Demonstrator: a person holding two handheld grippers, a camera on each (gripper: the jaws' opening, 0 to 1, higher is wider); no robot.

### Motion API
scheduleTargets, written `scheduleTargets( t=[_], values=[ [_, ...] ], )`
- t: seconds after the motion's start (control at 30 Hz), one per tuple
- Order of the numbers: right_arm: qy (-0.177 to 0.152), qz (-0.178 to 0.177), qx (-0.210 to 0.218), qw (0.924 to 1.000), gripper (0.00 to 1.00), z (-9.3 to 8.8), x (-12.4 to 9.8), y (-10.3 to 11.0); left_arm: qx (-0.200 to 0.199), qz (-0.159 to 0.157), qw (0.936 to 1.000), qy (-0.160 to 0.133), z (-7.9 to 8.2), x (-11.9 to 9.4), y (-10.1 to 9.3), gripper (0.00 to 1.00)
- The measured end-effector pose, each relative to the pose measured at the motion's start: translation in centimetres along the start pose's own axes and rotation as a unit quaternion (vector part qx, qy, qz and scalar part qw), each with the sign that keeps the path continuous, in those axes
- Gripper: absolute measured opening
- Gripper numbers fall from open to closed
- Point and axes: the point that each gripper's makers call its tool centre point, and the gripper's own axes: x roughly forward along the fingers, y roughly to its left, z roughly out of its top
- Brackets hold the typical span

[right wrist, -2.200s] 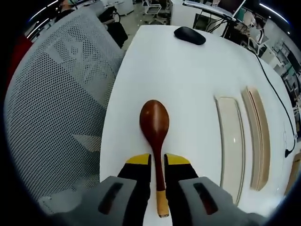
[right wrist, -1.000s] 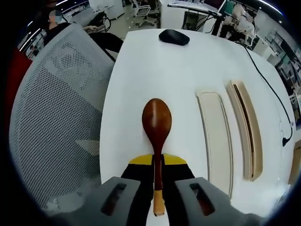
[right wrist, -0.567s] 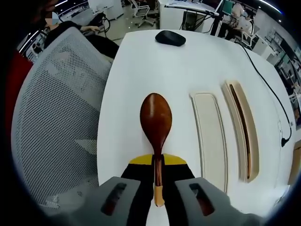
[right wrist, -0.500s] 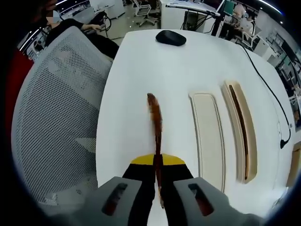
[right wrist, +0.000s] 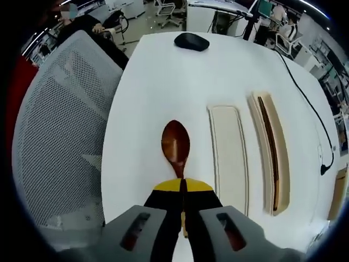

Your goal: Arrange the utensils inside the cutlery case until each visible utensil rests in its matching compartment.

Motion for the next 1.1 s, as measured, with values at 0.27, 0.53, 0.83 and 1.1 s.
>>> scheduleTargets(
  t=[0.27,0.53,0.83,1.1],
  values=[
    [0.0,0.002,-0.007,1.0,0.01,-0.2,0.3,-0.1,-0.003,-0.001,1.0,0.003,-0.3,0.1,-0.2,0.7],
    [0.007,-0.001,-0.017,0.9998,0.11,-0.4,1.1,-0.1,-0.005,0.002,1.0,0.005,-0.6,0.0,0.0,0.7],
    [0.01,0.006,-0.019,0.9998,0.14,-0.4,2.3,0.5,-0.009,0.006,0.9999,0.007,-0.8,-0.1,0.2,0.7],
    [0.014,0.009,-0.01,0.9998,0.12,-1.1,2.9,0.6,-0.013,0.008,0.9998,0.008,-1.1,-0.2,0.3,0.7]
  ],
)
